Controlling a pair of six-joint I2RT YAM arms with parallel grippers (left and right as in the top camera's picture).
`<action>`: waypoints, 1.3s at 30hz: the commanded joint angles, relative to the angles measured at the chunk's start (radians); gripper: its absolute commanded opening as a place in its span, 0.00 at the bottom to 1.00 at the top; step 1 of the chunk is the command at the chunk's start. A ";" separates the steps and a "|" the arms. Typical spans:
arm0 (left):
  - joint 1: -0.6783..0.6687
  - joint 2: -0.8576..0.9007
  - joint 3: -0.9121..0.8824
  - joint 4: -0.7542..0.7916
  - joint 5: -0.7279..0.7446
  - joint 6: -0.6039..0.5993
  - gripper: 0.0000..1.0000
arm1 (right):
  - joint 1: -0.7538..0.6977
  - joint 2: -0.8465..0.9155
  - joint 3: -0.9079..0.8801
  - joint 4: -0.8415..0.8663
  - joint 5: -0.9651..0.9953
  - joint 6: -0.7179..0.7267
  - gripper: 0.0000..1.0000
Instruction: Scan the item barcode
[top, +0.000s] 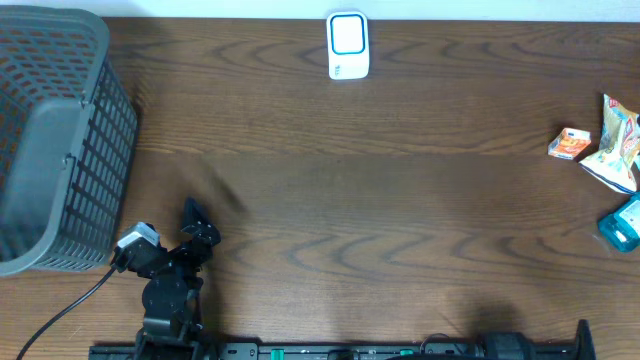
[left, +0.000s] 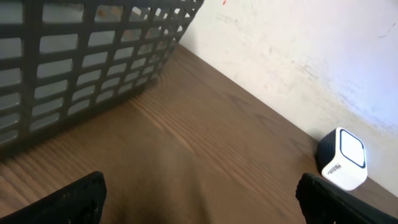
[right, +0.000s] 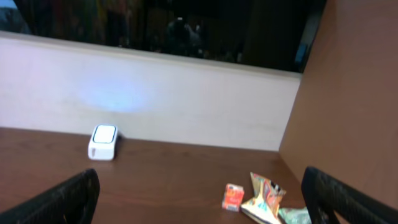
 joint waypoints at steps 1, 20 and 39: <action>0.002 -0.002 -0.024 -0.010 -0.006 -0.008 0.98 | 0.006 -0.080 -0.115 0.060 -0.042 -0.012 0.99; 0.002 -0.002 -0.024 -0.010 -0.006 -0.008 0.98 | 0.006 -0.195 -1.108 1.100 -0.252 -0.012 0.99; 0.002 -0.002 -0.024 -0.010 -0.006 -0.008 0.98 | 0.006 -0.195 -1.386 1.136 -0.299 -0.012 0.99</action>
